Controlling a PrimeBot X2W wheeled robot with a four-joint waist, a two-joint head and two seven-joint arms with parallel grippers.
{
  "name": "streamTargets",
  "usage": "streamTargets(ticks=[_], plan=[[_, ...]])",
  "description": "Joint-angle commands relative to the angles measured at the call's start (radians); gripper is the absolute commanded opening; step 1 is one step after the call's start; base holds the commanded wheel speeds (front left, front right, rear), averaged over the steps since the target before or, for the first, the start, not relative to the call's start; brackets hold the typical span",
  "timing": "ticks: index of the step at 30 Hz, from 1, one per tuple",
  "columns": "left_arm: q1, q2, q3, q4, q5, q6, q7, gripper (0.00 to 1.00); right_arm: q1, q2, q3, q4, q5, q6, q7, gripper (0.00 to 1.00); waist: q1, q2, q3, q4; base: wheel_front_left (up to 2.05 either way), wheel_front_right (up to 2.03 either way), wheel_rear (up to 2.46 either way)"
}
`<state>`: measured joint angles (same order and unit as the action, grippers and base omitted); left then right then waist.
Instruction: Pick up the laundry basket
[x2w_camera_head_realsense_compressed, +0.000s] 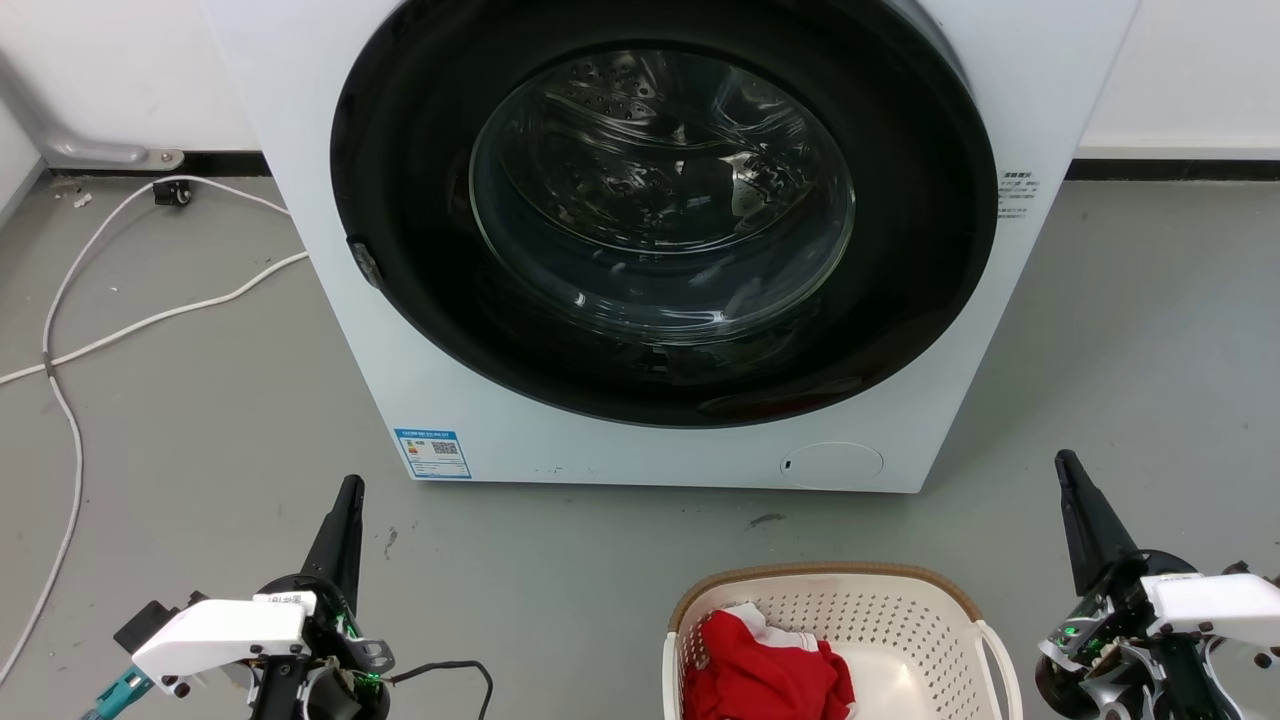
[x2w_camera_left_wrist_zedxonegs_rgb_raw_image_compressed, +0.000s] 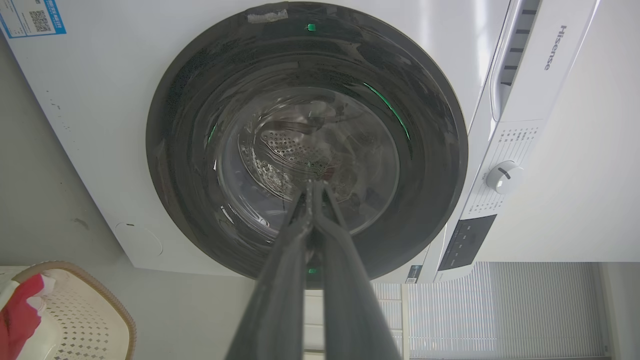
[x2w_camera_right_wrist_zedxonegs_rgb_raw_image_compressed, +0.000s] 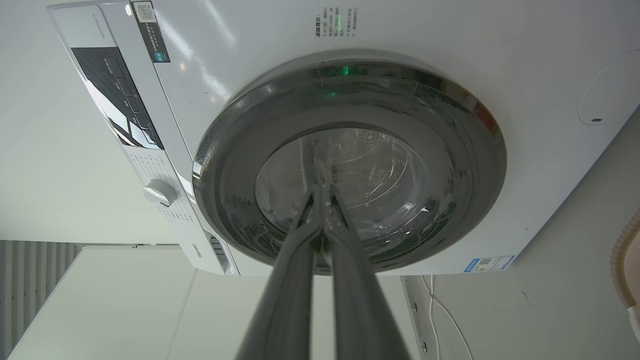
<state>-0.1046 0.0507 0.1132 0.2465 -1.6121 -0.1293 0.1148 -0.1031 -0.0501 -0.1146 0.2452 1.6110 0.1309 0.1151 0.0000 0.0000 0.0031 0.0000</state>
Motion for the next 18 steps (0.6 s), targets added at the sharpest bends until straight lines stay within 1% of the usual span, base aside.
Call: streamTargets(ticks=[1,18], plan=[[-0.009,-0.001,0.004,0.000,-0.001,-0.005,0.002,0.00,-0.011,0.000,0.001,0.001,0.004,0.000,0.002,0.00,0.0000,0.0000,0.000,0.000,0.00,0.00,0.00],[-0.009,-0.001,0.003,0.000,-0.002,-0.005,0.002,0.00,-0.011,0.000,0.001,0.001,0.004,0.000,0.002,0.00,0.0000,0.0000,0.000,0.000,0.00,0.00,0.00]])
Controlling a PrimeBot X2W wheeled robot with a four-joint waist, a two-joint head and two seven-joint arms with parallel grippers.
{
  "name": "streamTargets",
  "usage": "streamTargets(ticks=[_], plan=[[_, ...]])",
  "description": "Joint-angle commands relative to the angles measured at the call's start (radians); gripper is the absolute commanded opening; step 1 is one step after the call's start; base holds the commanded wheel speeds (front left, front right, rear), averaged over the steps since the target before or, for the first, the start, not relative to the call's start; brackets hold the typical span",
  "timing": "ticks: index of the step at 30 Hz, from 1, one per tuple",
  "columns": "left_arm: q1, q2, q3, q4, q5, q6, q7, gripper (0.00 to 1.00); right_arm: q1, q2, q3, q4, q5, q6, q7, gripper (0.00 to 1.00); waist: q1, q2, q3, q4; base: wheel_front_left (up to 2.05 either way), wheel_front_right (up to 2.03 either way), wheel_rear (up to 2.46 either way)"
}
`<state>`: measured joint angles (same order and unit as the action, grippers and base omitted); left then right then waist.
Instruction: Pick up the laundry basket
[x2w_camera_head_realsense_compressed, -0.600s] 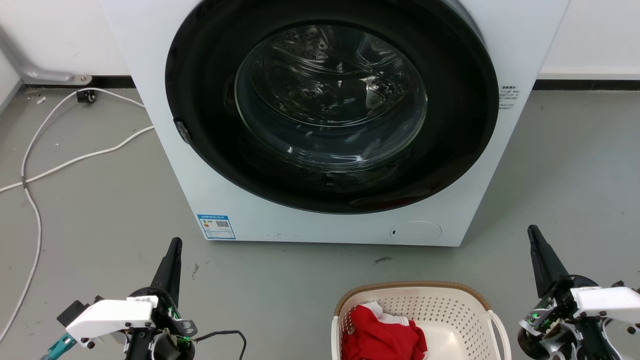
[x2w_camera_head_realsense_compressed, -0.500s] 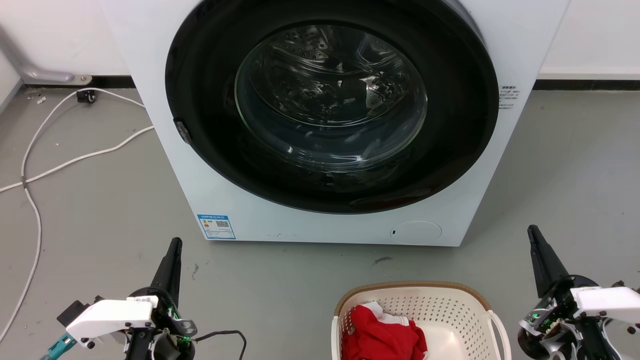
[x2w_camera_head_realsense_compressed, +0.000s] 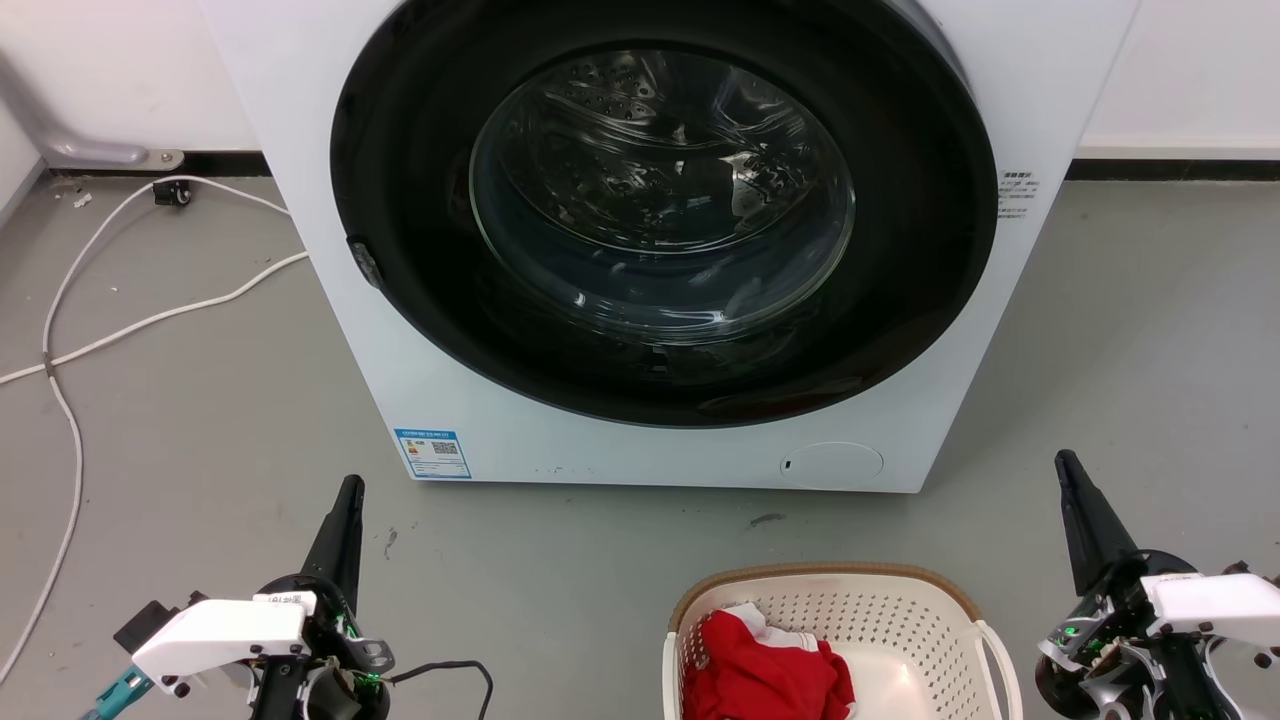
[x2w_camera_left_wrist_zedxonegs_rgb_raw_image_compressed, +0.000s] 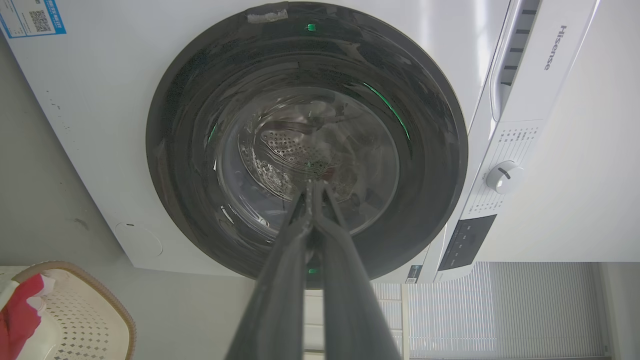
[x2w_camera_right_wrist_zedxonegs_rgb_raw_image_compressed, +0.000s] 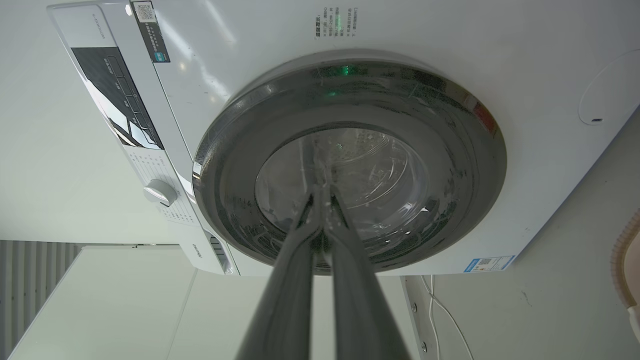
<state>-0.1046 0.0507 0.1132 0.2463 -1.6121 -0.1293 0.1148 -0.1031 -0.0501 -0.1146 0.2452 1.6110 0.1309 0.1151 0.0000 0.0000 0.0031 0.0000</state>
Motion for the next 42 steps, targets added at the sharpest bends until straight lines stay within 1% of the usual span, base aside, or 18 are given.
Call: streamTargets(ticks=[1,9,10,15,18,21,26,37,38,39,42], plan=[[-0.009,-0.001,0.003,0.000,-0.002,-0.005,0.002,0.00,-0.011,0.000,0.001,0.001,0.004,0.000,0.002,0.00,0.0000,0.0000,0.000,0.000,0.00,0.00,0.00],[-0.009,-0.001,0.003,0.000,-0.002,-0.005,0.002,0.00,-0.011,0.000,0.001,0.001,0.004,0.000,0.002,0.00,0.0000,0.0000,0.000,0.000,0.00,0.00,0.00],[0.001,0.000,-0.001,0.003,0.000,0.000,-0.001,1.00,0.002,0.000,0.000,0.003,-0.001,0.000,-0.001,1.00,0.0001,0.0000,0.000,0.000,0.00,0.00,0.00],[0.013,-0.001,-0.013,-0.001,0.009,0.000,-0.021,1.00,0.016,0.001,0.004,0.007,-0.016,0.000,-0.020,1.00,0.0000,0.0000,0.000,0.000,0.00,0.00,0.00],[0.017,-0.001,-0.009,-0.007,0.043,0.000,-0.036,1.00,0.022,0.000,0.000,-0.001,-0.055,0.000,-0.035,1.00,0.0000,0.0000,0.000,0.001,0.00,0.00,0.00],[0.019,-0.001,-0.004,-0.022,0.100,0.005,-0.051,1.00,0.027,0.000,-0.005,-0.018,-0.129,0.000,-0.050,1.00,0.0000,0.0000,0.001,0.001,0.00,0.00,0.00],[0.025,-0.001,-0.012,-0.060,0.207,0.027,-0.074,1.00,0.039,0.000,-0.003,-0.056,-0.251,0.000,-0.074,1.00,0.0000,0.0000,0.001,0.001,0.00,0.00,0.00],[0.048,-0.001,-0.066,-0.129,0.440,0.087,-0.122,1.00,0.071,0.000,0.021,-0.132,-0.501,0.000,-0.121,1.00,0.0000,0.0000,-0.001,0.003,0.00,0.00,0.00],[0.050,-0.001,-0.070,-0.133,0.459,0.091,-0.125,1.00,0.073,0.000,0.024,-0.139,-0.525,0.000,-0.126,1.00,0.0000,0.0000,-0.002,0.003,0.00,0.00,0.00],[0.050,-0.001,-0.070,-0.133,0.459,0.091,-0.125,1.00,0.073,0.000,0.024,-0.139,-0.525,0.000,-0.126,1.00,0.0000,0.0000,-0.002,0.003,0.00,0.00,0.00],[0.054,0.000,-0.084,-0.144,0.516,0.104,-0.138,1.00,0.080,0.000,0.033,-0.157,-0.594,0.000,-0.137,1.00,0.0000,0.0000,-0.002,0.003,0.00,0.00,0.00]])
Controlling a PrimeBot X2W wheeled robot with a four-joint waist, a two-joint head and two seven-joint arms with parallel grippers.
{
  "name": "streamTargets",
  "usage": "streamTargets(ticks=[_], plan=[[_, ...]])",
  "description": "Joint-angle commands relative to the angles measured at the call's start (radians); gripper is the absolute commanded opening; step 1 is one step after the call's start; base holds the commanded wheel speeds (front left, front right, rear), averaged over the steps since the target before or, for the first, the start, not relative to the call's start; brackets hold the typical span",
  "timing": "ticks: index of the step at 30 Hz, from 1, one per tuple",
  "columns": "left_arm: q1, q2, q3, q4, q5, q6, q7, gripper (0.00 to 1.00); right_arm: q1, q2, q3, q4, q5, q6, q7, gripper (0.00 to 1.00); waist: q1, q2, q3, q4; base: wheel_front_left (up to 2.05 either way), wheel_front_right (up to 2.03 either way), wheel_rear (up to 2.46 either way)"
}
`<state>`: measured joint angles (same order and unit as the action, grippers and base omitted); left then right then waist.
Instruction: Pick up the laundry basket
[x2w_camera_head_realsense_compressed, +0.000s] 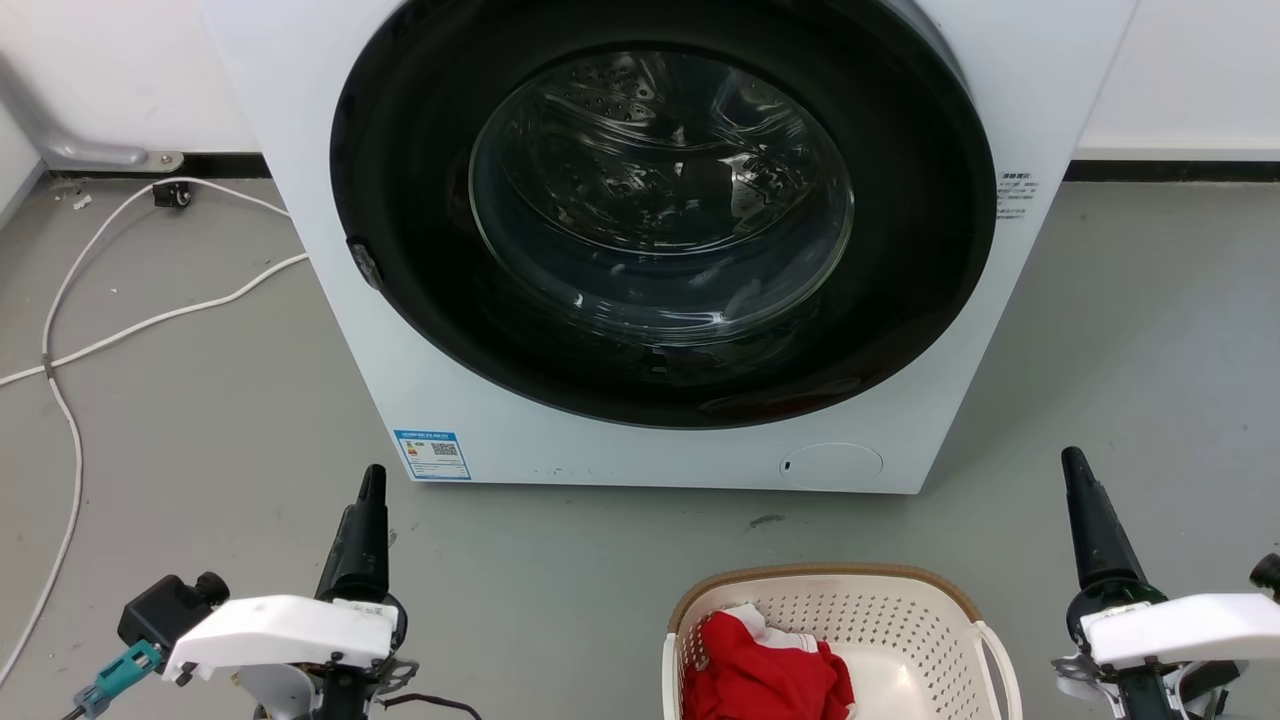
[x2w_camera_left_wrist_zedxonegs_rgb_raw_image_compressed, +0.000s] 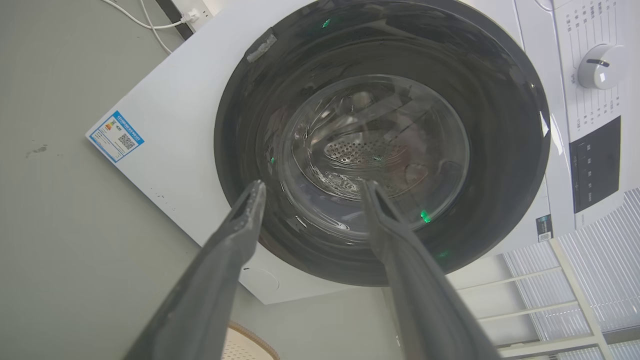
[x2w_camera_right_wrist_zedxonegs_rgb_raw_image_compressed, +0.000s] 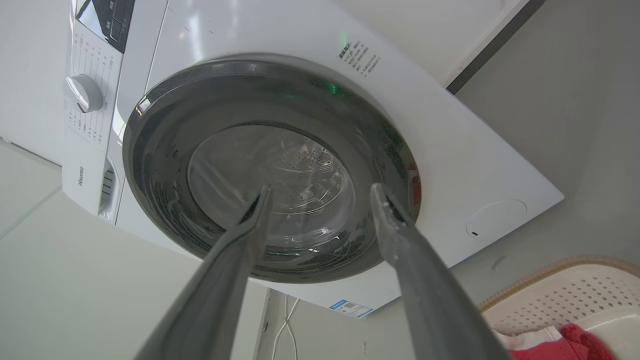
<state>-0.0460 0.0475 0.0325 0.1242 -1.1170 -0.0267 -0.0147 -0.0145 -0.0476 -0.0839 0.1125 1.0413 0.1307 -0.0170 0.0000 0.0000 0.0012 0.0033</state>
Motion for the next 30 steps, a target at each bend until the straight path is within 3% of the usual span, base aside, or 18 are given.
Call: streamTargets(ticks=[1,30], plan=[[-0.003,0.003,-0.008,-0.025,0.039,0.006,-0.012,1.00,-0.005,-0.003,0.004,-0.030,-0.043,0.000,-0.009,1.00,0.0000,0.0000,0.000,0.000,0.00,0.00,0.00],[0.033,0.003,-0.105,-0.091,0.472,0.084,-0.108,1.00,0.056,-0.003,0.020,-0.121,-0.490,0.000,-0.106,1.00,0.0000,0.0000,-0.003,0.002,0.00,0.00,0.00]])
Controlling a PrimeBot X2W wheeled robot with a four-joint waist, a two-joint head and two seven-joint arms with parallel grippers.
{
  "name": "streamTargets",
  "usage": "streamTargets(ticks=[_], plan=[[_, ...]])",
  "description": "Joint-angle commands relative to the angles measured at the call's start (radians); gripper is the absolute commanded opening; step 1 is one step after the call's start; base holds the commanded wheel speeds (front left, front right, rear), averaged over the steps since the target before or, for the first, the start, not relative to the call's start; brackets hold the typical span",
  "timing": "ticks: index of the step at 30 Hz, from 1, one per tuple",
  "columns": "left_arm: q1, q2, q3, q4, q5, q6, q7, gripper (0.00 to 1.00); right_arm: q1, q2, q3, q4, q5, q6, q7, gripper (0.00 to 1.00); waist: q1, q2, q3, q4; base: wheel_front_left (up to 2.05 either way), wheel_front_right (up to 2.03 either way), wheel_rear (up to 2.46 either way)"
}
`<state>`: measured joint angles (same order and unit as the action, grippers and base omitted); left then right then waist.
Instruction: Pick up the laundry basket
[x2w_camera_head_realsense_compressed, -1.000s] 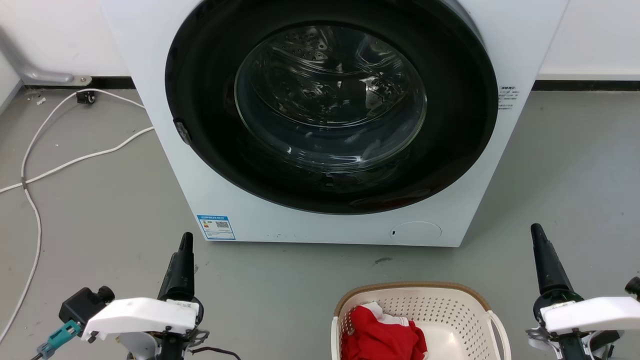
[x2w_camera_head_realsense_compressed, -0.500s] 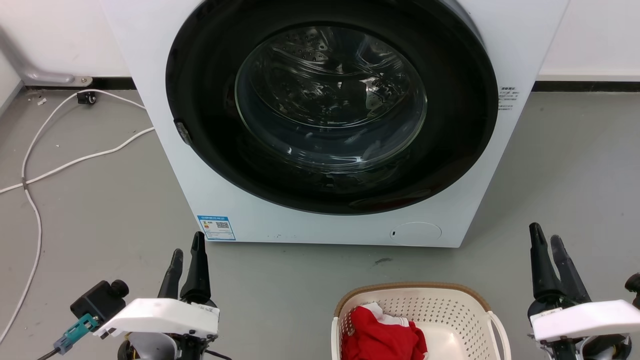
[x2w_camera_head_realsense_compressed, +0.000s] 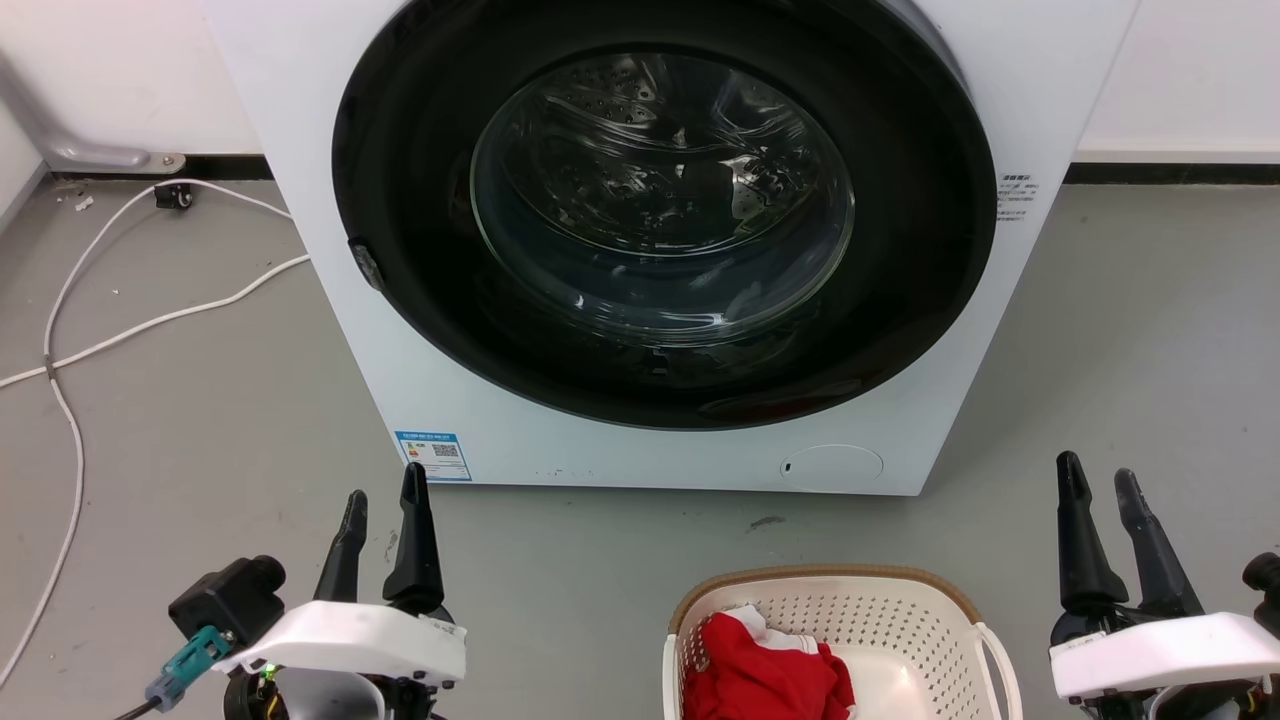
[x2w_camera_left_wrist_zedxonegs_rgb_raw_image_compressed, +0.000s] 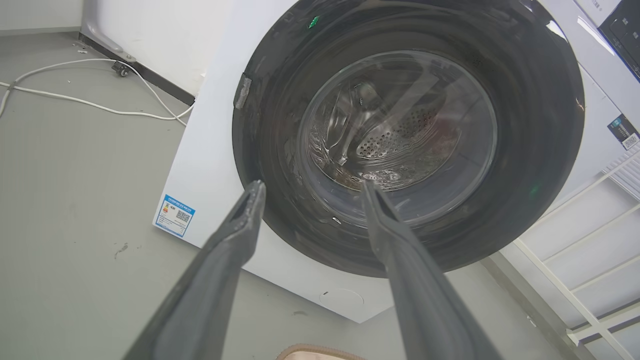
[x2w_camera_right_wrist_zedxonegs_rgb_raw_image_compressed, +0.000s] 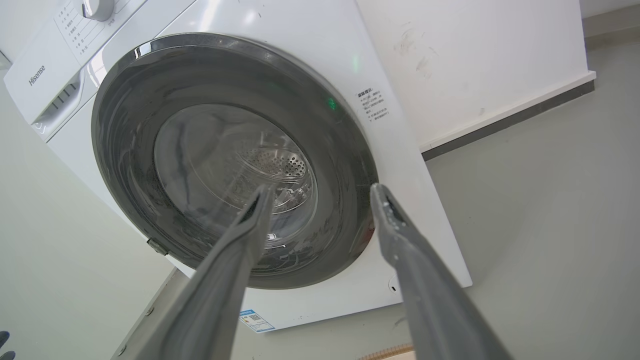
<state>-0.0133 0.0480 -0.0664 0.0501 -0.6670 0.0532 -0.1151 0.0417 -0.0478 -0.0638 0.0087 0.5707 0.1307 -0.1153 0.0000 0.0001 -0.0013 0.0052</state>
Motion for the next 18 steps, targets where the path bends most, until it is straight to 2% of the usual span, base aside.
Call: streamTargets(ticks=[1,18], plan=[[0.001,0.003,-0.008,-0.019,0.035,0.007,-0.011,1.00,0.002,-0.003,-0.001,-0.019,-0.030,0.000,-0.010,1.00,0.0000,-0.0001,0.000,0.000,0.00,0.00,0.00],[0.021,0.003,-0.044,-0.037,0.224,0.035,-0.056,1.00,0.031,-0.003,-0.002,-0.067,-0.201,0.000,-0.056,1.00,0.0000,-0.0001,-0.002,-0.001,0.00,0.00,0.00]])
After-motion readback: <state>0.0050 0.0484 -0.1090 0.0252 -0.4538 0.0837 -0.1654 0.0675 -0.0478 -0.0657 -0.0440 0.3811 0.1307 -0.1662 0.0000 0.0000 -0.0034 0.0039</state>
